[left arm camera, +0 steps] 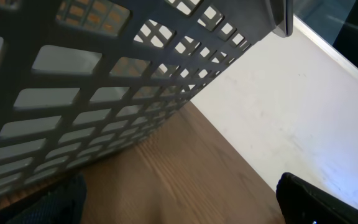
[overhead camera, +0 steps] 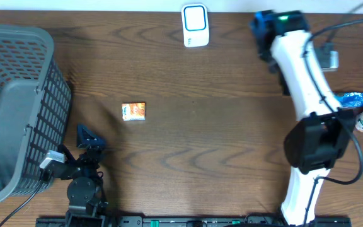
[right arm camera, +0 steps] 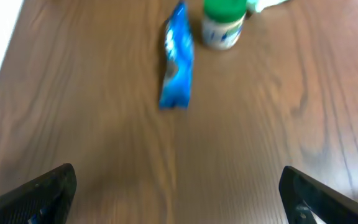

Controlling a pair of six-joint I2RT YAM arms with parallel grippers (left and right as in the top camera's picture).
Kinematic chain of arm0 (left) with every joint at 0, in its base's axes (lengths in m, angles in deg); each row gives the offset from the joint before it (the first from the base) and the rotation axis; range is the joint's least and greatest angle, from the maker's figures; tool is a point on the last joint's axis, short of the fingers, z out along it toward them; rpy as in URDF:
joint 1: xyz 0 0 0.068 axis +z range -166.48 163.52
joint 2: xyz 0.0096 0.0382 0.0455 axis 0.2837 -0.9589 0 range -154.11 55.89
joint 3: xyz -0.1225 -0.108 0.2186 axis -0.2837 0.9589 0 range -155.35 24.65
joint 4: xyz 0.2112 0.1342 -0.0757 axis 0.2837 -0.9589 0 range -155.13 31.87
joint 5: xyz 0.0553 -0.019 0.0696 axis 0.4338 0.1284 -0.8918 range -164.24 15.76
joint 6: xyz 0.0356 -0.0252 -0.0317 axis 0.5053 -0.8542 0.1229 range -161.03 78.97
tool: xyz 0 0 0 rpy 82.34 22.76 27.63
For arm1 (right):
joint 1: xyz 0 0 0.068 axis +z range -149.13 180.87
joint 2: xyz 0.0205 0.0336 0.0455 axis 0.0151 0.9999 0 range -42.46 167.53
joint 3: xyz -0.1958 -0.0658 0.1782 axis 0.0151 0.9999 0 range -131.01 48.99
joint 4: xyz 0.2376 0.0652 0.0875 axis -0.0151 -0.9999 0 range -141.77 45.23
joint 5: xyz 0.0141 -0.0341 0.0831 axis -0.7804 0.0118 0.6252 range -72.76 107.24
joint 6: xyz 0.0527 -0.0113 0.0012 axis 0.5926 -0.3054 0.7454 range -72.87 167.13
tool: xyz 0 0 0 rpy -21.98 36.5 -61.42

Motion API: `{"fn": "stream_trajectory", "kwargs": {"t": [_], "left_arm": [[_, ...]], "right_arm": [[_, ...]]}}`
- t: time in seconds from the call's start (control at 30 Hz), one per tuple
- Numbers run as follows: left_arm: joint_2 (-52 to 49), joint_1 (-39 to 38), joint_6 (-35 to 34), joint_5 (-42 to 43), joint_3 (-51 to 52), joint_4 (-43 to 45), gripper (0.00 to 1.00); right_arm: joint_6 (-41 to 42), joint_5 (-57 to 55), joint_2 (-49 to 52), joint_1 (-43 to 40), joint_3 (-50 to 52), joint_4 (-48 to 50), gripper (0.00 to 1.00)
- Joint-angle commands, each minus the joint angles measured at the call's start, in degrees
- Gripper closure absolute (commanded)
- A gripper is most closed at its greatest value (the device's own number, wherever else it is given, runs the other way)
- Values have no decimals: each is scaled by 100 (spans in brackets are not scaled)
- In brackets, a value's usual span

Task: Scan the item barcode
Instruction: 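Carry the Oreo pack to the far right and release it, then reach the right gripper to the orange Kleenex pack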

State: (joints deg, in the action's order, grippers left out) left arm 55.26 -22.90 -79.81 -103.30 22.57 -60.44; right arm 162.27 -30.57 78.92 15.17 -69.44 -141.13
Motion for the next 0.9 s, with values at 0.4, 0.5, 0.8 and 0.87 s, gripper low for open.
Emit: {"fn": "stream_trajectory", "kwargs": {"t": [0.4,0.5,0.8,0.87], "left_arm": [[22,28,35,-31,103,-175,2],[22,28,35,-31,103,-173,2],[22,28,35,-31,103,-175,2],[22,28,35,-31,103,-173,2]], "right_arm": [[-6631,3368,240,2732,4,3880,1],[-6024,3591,402,2933,4,3899,1],[-5925,4203,1069,3580,4,4909,1],[-5925,4288,1241,3705,4,4992,1]]}}
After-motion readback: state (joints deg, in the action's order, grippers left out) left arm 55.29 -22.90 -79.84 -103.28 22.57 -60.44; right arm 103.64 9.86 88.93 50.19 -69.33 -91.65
